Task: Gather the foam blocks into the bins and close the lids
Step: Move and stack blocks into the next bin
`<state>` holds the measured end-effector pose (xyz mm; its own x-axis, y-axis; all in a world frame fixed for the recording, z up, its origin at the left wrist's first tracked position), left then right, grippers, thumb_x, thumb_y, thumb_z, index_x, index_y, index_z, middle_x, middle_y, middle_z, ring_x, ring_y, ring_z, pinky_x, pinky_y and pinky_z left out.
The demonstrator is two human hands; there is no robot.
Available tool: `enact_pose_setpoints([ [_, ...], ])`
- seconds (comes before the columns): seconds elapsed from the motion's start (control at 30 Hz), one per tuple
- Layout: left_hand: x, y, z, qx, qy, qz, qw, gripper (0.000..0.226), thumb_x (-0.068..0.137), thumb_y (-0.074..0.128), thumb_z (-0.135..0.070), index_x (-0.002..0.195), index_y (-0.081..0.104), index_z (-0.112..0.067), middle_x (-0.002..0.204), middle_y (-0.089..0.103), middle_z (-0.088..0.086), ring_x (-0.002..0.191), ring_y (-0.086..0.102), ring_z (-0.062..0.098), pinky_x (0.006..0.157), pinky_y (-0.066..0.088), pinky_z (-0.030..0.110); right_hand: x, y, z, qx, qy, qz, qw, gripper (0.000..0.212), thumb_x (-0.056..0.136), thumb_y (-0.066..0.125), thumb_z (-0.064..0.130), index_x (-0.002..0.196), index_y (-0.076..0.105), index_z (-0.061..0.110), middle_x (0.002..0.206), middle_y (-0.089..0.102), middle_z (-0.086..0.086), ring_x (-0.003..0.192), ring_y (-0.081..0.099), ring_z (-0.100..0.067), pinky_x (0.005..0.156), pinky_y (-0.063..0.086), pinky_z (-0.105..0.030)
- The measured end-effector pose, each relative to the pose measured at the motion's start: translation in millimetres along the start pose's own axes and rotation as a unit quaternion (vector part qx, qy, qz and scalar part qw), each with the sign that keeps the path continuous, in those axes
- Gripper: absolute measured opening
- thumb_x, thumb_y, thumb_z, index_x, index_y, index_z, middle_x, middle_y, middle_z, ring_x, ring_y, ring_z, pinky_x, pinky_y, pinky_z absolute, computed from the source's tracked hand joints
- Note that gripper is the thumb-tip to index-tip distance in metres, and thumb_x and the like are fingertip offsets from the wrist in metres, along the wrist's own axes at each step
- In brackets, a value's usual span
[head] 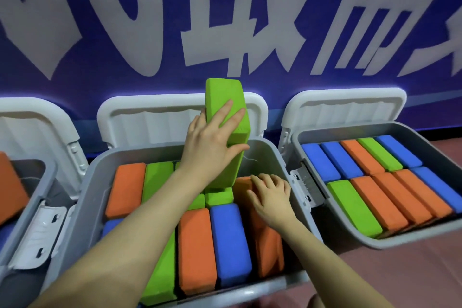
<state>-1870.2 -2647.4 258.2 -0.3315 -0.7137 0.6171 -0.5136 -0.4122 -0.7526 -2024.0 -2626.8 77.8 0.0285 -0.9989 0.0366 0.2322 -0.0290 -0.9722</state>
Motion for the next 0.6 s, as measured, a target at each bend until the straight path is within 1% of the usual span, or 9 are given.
enact_pose_setpoints([
  [0.1,3,0,-8,0.003,0.008,-0.002,1.0,0.067,0.071,0.075,-0.04,0.131,0.058,-0.018,0.141,0.05,0.01,0.108,0.055,0.049,0.095,0.042,0.06,-18,-24,-1,-0.002,-0.018,-0.083,0.996,0.052,0.084,0.036,0.054,0.108,0.063,0.016,0.113,0.06,-0.005,0.106,0.055,-0.035,0.094,0.039,-0.052],
  [0.2,5,0,-16,0.006,0.023,0.003,1.0,0.07,0.07,0.081,-0.038,0.132,0.057,-0.017,0.143,0.048,0.009,0.116,0.05,0.054,0.098,0.037,0.061,-39,-48,3,-0.026,-0.033,-0.148,0.988,0.037,0.081,0.047,0.051,0.091,0.058,0.017,0.098,0.058,-0.005,0.084,0.056,-0.031,0.068,0.048,-0.04],
  [0.23,6,0,-19,0.011,0.031,0.0,0.999,0.071,0.068,0.083,-0.037,0.131,0.058,-0.017,0.142,0.049,0.01,0.115,0.05,0.055,0.098,0.038,0.062,-47,-50,6,-0.034,-0.043,-0.152,0.987,0.035,0.079,0.049,0.049,0.092,0.057,0.017,0.096,0.057,-0.005,0.08,0.054,-0.03,0.062,0.046,-0.038],
  [0.3,7,1,-27,0.013,0.042,-0.005,0.999,0.072,0.065,0.085,-0.035,0.129,0.06,-0.016,0.139,0.052,0.011,0.113,0.051,0.056,0.095,0.039,0.063,-67,-40,11,-0.056,-0.06,-0.131,0.988,0.043,0.074,0.049,0.045,0.106,0.055,0.017,0.096,0.054,-0.004,0.074,0.055,-0.028,0.056,0.045,-0.036],
  [0.4,5,5,-35,0.004,0.051,-0.005,0.999,0.071,0.066,0.085,-0.034,0.129,0.06,-0.015,0.139,0.052,0.011,0.113,0.052,0.054,0.096,0.039,0.062,-85,-14,1,-0.053,-0.013,-0.055,0.997,0.058,0.074,0.045,0.044,0.125,0.052,0.016,0.101,0.056,-0.008,0.071,0.057,-0.028,0.05,0.048,-0.036],
  [0.47,1,12,-38,0.0,0.057,0.001,0.998,0.071,0.067,0.084,-0.035,0.13,0.059,-0.016,0.139,0.052,0.011,0.115,0.052,0.052,0.096,0.039,0.062,-83,-9,-4,-0.045,0.014,-0.031,0.998,0.056,0.081,0.042,0.046,0.128,0.054,0.018,0.11,0.057,-0.012,0.079,0.058,-0.031,0.058,0.051,-0.039],
  [0.5,-1,16,-39,0.0,0.06,0.004,0.998,0.071,0.067,0.084,-0.035,0.13,0.059,-0.016,0.139,0.052,0.011,0.115,0.051,0.053,0.097,0.039,0.062,-78,-8,-4,-0.047,0.015,-0.022,0.999,0.057,0.085,0.04,0.048,0.133,0.051,0.02,0.12,0.055,-0.014,0.089,0.058,-0.034,0.068,0.051,-0.042],
  [0.53,-3,19,-40,0.0,0.062,0.008,0.998,0.071,0.067,0.084,-0.035,0.13,0.059,-0.016,0.139,0.052,0.011,0.115,0.051,0.053,0.097,0.038,0.062,-74,-7,-3,-0.055,0.012,-0.013,0.998,0.058,0.09,0.038,0.049,0.141,0.043,0.022,0.133,0.048,-0.015,0.103,0.053,-0.037,0.081,0.049,-0.045],
  [0.6,-3,25,-41,-0.002,0.061,0.012,0.998,0.071,0.069,0.083,-0.036,0.132,0.057,-0.016,0.141,0.051,0.011,0.115,0.05,0.054,0.098,0.037,0.062,-67,2,-4,-0.05,0.029,0.042,0.997,0.061,0.097,0.034,0.049,0.151,0.021,0.026,0.155,0.022,-0.013,0.131,0.033,-0.041,0.105,0.033,-0.046],
])
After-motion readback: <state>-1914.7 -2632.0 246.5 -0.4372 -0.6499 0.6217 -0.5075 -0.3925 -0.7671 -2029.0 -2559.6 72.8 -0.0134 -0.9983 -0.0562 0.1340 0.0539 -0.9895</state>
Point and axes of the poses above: each hand's wrist, its own x-axis towards the middle knuckle, its own y-axis out of the palm, z = x × y, the point moved 8 cm from there along x, towards the middle knuckle
